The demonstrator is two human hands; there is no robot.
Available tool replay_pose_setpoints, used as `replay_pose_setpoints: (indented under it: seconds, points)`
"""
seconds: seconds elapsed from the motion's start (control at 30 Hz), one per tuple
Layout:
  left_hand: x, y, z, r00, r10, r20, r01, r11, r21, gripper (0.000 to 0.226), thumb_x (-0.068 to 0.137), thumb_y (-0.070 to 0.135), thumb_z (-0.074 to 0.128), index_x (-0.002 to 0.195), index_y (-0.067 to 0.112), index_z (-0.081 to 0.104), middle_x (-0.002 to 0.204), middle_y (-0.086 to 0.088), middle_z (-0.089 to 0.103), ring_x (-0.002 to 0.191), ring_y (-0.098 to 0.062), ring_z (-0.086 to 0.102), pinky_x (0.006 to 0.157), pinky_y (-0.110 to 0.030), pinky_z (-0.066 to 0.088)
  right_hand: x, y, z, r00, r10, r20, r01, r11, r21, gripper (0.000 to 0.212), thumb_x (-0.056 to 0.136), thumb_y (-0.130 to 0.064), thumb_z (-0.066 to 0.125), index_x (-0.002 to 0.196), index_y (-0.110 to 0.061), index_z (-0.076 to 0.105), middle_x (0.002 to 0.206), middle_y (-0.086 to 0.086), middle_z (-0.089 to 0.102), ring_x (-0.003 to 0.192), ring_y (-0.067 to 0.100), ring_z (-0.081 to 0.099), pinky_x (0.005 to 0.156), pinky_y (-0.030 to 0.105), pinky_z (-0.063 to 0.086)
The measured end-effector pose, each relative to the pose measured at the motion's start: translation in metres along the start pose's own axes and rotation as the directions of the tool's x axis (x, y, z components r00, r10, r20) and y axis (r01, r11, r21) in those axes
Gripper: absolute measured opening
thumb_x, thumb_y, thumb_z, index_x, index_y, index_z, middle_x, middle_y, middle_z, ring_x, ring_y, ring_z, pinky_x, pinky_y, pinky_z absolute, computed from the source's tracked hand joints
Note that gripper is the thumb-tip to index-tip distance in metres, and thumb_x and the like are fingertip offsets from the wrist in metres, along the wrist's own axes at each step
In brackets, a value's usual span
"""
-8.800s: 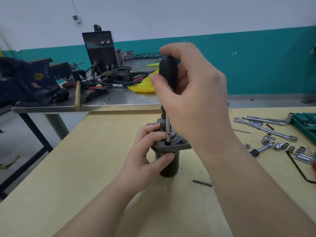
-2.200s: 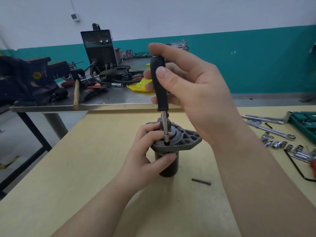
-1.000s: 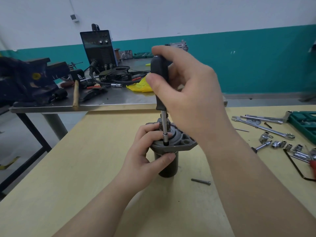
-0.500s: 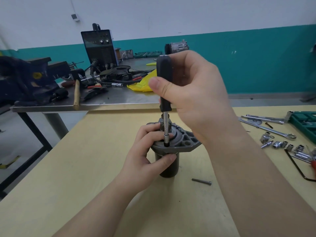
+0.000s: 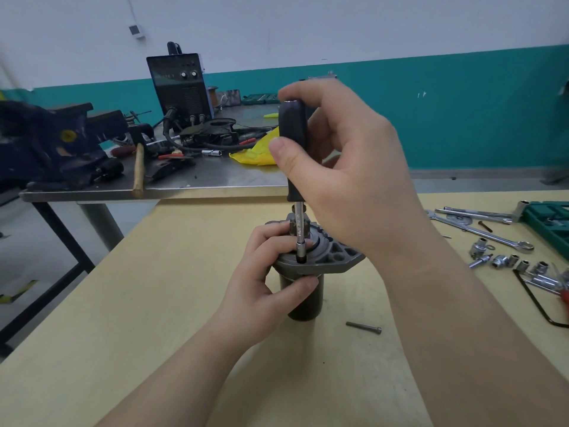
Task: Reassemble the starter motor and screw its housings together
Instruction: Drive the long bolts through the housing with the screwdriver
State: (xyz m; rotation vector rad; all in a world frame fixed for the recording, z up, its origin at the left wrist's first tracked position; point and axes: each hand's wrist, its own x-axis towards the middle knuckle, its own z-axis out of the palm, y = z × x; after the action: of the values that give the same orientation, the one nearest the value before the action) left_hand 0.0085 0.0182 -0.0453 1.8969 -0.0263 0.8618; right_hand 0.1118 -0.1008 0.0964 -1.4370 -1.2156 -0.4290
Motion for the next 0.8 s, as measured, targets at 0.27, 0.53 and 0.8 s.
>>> replay_pose_setpoints:
  seconds: [0.27,0.53,0.8]
  points:
    - [0.001,-0.001,-0.003,0.999,-0.03,0.015,0.031,0.999,-0.021,0.035,0.085,0.024,0.081,0.12,0.028,0.074,0.13,0.006,0.056,0.13,-0.035,0.056,0.11,-0.062,0.047,-0.007,-0.003,0.013,0.983,-0.024,-0.18,-0.004,0.988,-0.154,0.031,0.093,-0.03,0.074,0.121,-0.026,0.061,0.074,-0.025,0.045,0.068,0.001,0.053,0.066,0.018,0.04]
    - [0.003,-0.001,-0.003,1.0,0.0,0.015,0.0,1.0,-0.014,0.042,0.087,0.025,0.081,0.124,0.041,0.073,0.14,0.009,0.055,0.145,-0.034,0.049,0.114,-0.061,0.046,0.004,0.004,-0.009,0.977,0.163,0.138,-0.202,0.91,0.361,0.032,0.099,-0.024,0.071,0.129,-0.033,0.066,0.102,-0.009,0.078,0.09,0.018,0.077,0.077,0.036,0.066]
    - [0.003,-0.003,-0.006,0.999,0.004,0.037,-0.001,0.997,-0.083,0.042,0.085,0.019,0.084,0.123,0.033,0.075,0.138,0.002,0.057,0.143,-0.034,0.051,0.113,-0.064,0.046,0.003,0.007,-0.008,0.947,0.23,0.226,-0.306,0.861,0.406,0.028,0.094,-0.025,0.072,0.122,-0.029,0.072,0.102,-0.013,0.08,0.1,0.015,0.076,0.086,0.041,0.066]
